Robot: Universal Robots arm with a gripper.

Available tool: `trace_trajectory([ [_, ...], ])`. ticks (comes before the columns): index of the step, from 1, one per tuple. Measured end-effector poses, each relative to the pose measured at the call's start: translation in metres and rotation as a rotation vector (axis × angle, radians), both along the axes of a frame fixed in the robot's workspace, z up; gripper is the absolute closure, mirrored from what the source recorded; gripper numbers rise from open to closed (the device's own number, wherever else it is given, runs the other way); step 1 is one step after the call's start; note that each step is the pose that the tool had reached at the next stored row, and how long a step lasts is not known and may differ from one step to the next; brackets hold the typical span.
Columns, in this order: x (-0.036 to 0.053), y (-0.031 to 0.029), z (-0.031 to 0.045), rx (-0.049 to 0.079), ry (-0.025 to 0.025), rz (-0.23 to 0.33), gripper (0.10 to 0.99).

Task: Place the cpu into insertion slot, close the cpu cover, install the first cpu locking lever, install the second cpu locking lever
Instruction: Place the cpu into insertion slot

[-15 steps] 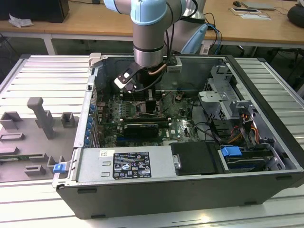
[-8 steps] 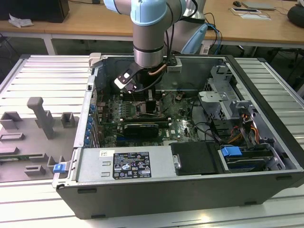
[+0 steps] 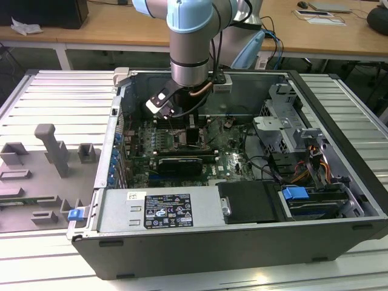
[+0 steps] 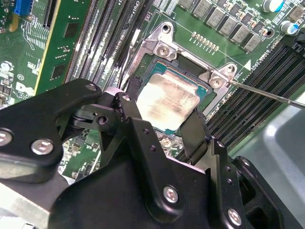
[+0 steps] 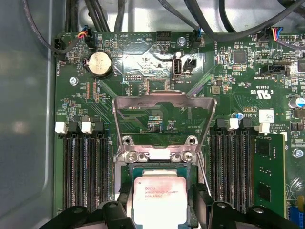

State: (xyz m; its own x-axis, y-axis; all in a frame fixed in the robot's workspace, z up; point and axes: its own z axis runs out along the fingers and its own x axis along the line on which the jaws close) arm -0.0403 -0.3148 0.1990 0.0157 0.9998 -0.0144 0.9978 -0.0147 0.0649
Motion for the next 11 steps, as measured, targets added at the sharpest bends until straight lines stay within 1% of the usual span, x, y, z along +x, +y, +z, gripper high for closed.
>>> trace_trajectory([
  [3,0.0000,0.0000,0.0009,0.000,0.0000,0.000,0.471],
  [11,0.0000,0.0000,0.0105,0.000,0.0003,0.000,0.471],
])
